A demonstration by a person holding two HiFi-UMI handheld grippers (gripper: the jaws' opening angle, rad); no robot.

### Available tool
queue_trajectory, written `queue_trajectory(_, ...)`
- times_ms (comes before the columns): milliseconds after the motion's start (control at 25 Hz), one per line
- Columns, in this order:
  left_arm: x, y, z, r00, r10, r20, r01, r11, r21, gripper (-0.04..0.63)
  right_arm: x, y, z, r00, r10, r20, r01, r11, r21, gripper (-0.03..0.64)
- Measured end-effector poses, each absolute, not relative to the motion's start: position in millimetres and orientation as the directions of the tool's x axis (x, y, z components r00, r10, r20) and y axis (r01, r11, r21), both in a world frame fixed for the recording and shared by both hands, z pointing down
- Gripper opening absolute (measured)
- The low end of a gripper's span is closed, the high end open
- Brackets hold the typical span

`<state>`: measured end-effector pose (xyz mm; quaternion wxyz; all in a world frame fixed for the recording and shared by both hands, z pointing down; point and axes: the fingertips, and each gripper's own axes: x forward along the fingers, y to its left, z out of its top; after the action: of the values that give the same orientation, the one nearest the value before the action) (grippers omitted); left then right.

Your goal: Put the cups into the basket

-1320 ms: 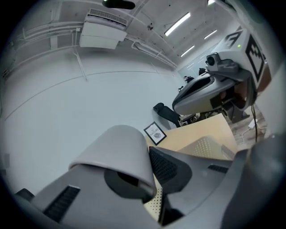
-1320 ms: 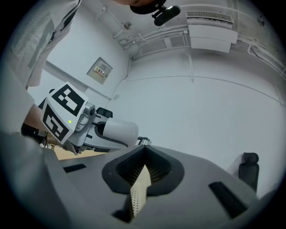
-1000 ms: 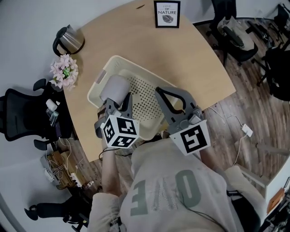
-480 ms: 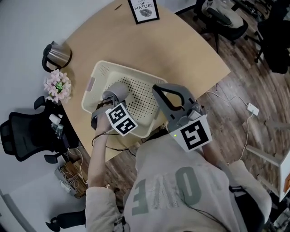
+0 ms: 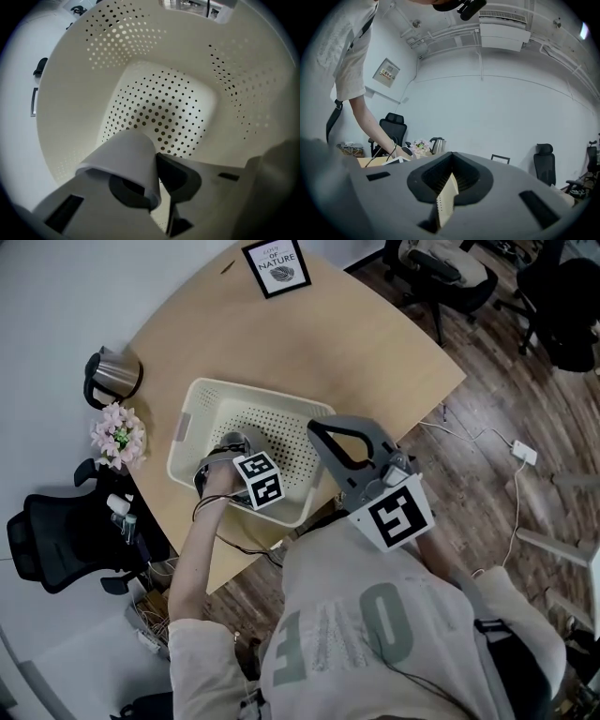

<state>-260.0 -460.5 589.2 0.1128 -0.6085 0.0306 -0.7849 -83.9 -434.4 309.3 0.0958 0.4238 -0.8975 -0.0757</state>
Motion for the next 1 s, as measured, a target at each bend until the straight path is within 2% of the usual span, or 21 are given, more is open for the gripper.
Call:
queue_trajectory(360, -255.6, -455.9, 599.8, -0.282, -0.213, 0.936, 0.240, -0.960, -0.146, 0.051, -75.4, -432.6, 302.1, -0.607, -0.790, 0.087, -0.759, 0.609, 0.228, -0.002)
queue_trajectory(520, -250.4, -460.7, 591.0, -0.286, -0.255, 0.924, 0.264, -0.948, -0.180, 0.099, -71.7, -430.4, 303.5, -0.601, -0.794, 0.093, -0.764, 0.604, 0.224, -0.002)
queue_trajectory(680, -244.7, -464.7, 576.8, -0.275, -0.270, 0.923, 0.256, -0.946, -0.200, 0.140, -73.8, -427.0, 304.1, -0.611, -0.786, 0.096, -0.757, 0.616, 0.219, -0.002)
queue_trajectory(1000, -250.9, -458.1, 539.2, -0.238, -0.314, 0.919, 0.178, -0.944, -0.277, 0.138, -94.2, -427.9, 294.7, -0.664, -0.743, 0.081, -0.707, 0.659, 0.254, -0.002)
